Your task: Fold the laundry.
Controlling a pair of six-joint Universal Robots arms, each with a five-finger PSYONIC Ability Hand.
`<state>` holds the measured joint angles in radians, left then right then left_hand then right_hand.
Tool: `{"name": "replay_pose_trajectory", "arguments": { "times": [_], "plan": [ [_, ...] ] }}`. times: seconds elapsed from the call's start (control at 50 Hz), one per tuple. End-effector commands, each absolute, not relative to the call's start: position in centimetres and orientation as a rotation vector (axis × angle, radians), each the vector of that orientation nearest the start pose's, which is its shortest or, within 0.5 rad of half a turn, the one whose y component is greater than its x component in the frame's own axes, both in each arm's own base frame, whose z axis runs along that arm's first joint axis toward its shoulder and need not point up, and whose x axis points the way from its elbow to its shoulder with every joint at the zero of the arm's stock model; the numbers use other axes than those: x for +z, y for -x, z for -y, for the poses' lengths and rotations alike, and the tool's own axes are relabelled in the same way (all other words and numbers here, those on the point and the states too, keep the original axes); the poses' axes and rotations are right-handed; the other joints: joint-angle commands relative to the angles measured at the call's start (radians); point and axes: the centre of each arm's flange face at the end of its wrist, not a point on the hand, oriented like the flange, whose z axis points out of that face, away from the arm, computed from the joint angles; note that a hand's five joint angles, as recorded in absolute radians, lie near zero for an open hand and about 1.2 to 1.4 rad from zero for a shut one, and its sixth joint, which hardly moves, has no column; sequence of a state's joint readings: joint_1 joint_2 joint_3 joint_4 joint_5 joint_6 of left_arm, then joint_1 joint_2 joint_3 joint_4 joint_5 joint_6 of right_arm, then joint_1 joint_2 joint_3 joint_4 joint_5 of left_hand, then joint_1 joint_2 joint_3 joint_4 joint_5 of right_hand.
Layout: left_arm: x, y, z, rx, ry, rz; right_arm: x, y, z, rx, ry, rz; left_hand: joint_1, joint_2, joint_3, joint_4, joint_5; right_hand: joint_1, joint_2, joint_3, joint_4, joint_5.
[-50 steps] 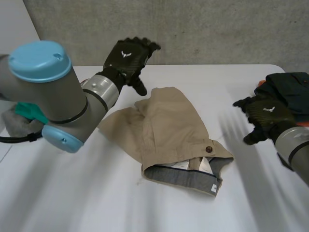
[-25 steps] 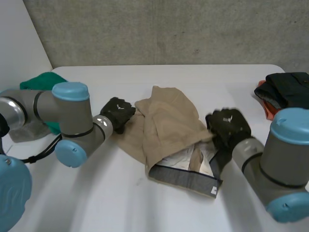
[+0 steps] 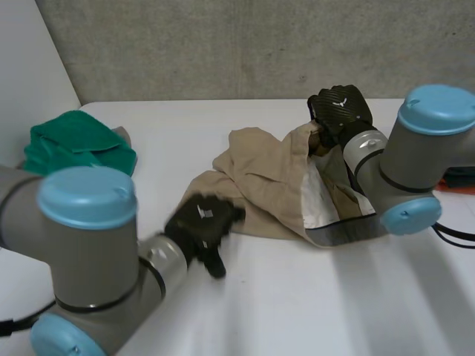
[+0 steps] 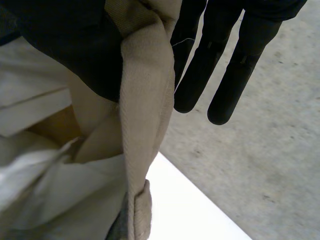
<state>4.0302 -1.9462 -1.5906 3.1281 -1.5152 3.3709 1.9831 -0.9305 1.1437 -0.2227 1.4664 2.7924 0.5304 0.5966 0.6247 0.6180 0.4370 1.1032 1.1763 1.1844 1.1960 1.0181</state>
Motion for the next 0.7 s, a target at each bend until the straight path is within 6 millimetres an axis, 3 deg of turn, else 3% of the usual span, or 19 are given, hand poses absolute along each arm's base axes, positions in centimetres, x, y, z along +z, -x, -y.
{"name": "replay_pose_trajectory", "arguments": {
  "times": [0.02,0.04,0.1,0.14,0.24,0.26,0.34,0.42,0.52,0.54,0.58,0.64,0.7],
  "plan": [
    [23.8,29.3,26.7,-2.332,-0.843,-2.189,27.2,-29.9,30.0,-2.097,0.991,-1.780,-0.285,-0.351,-0.379,-0.372,-0.366,0.293,0.220,0.212,0.200,0.204],
    [24.7,28.9,28.3,-2.398,-0.783,-2.118,28.5,-29.6,28.7,-2.108,1.003,-1.729,-0.288,-0.354,-0.382,-0.375,-0.369,0.293,0.220,0.212,0.200,0.204],
    [24.7,29.1,30.1,-2.455,-0.746,-2.057,29.9,-29.3,27.3,-2.119,1.006,-1.680,-0.305,-0.371,-0.399,-0.393,-0.386,0.293,0.220,0.212,0.200,0.204],
    [23.2,29.9,31.7,-2.456,-0.764,-2.056,31.2,-29.1,26.0,-2.125,0.989,-1.640,-0.317,-0.383,-0.411,-0.404,-0.398,0.293,0.220,0.212,0.200,0.204],
    [19.8,31.6,33.3,-2.408,-0.898,-2.128,32.9,-28.7,24.0,-2.090,0.916,-1.587,-0.337,-0.404,-0.432,-0.425,-0.419,0.293,0.220,0.212,0.200,0.204],
    [18.1,32.1,33.7,-2.376,-0.966,-2.163,33.3,-28.7,23.3,-2.067,0.900,-1.560,-0.346,-0.412,-0.440,-0.434,-0.427,0.293,0.220,0.212,0.200,0.204],
    [15.0,33.6,33.8,-2.331,-1.090,-2.210,34.6,-28.5,21.6,-2.007,0.861,-1.494,-0.349,-0.415,-0.444,-0.437,-0.430,0.293,0.220,0.212,0.200,0.204],
    [12.8,35.7,32.0,-2.314,-1.225,-2.256,35.4,-28.3,20.2,-1.953,0.844,-1.437,-0.346,-0.412,-0.441,-0.434,-0.427,0.293,0.220,0.212,0.200,0.204],
    [12.2,37.7,29.6,-2.336,-1.392,-2.296,35.3,-28.0,20.3,-1.922,0.819,-1.446,-0.297,-0.363,-0.391,-0.384,-0.378,0.293,0.220,0.212,0.200,0.204],
    [12.2,38.0,29.0,-2.339,-1.425,-2.308,35.2,-28.0,20.3,-1.921,0.817,-1.449,-0.256,-0.322,-0.350,-0.343,-0.337,0.293,0.220,0.212,0.200,0.204],
    [12.5,39.0,27.6,-2.366,-1.509,-2.334,35.2,-28.0,20.3,-1.924,0.813,-1.452,0.113,0.047,0.019,0.026,0.032,0.293,0.220,0.212,0.200,0.204],
    [13.4,39.3,27.7,-2.420,-1.494,-2.338,35.2,-27.8,20.8,-1.934,0.804,-1.461,0.863,0.797,0.769,0.775,0.782,0.293,0.220,0.212,0.200,0.204],
    [15.3,38.9,29.3,-2.494,-1.365,-2.288,34.8,-27.3,22.2,-1.948,0.786,-1.494,0.866,0.800,0.772,0.778,0.785,0.293,0.220,0.212,0.200,0.204]
  ]
}}
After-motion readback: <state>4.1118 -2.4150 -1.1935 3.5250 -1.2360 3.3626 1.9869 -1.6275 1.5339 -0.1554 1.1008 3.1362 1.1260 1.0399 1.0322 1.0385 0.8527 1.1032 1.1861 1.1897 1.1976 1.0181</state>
